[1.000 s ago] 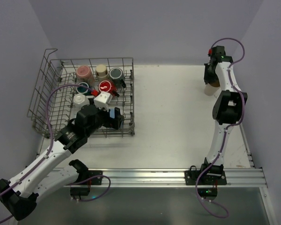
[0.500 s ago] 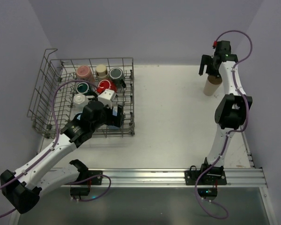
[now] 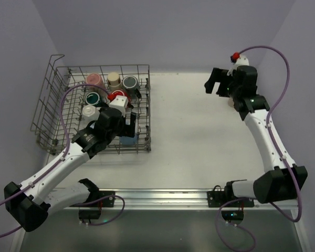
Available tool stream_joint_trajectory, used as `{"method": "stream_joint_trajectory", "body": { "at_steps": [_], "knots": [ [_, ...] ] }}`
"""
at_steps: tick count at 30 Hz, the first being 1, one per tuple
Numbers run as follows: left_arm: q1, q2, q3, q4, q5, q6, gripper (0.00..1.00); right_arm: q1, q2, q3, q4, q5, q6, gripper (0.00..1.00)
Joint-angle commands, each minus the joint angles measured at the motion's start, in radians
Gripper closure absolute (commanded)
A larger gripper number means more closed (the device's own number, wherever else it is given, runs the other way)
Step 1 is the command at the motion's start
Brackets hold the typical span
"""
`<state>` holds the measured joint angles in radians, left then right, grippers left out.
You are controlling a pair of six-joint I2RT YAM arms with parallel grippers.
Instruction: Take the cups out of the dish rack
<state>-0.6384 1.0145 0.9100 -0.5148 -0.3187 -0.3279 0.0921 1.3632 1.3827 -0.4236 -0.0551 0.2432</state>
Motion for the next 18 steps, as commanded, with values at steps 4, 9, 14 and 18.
{"method": "stream_joint_trajectory", "body": {
  "at_steps": [4, 9, 14, 18],
  "knots": [
    [-0.01, 0.015, -0.011, -0.016, -0.123, -0.066, 0.0, 0.118, -0.197, -0.287, 0.232, -0.112, 0.108, 0.01],
    [-0.009, 0.09, -0.025, 0.056, -0.082, -0.066, 0.0, 0.204, -0.328, -0.413, 0.321, -0.216, 0.149, 0.01],
    [-0.01, 0.145, -0.023, 0.09, -0.108, -0.069, 0.02, 0.291, -0.348, -0.445, 0.347, -0.252, 0.177, 0.01],
    [-0.009, 0.148, -0.023, 0.102, -0.1, -0.072, 0.2, 0.345, -0.348, -0.468, 0.37, -0.262, 0.194, 0.01]
  ]
}}
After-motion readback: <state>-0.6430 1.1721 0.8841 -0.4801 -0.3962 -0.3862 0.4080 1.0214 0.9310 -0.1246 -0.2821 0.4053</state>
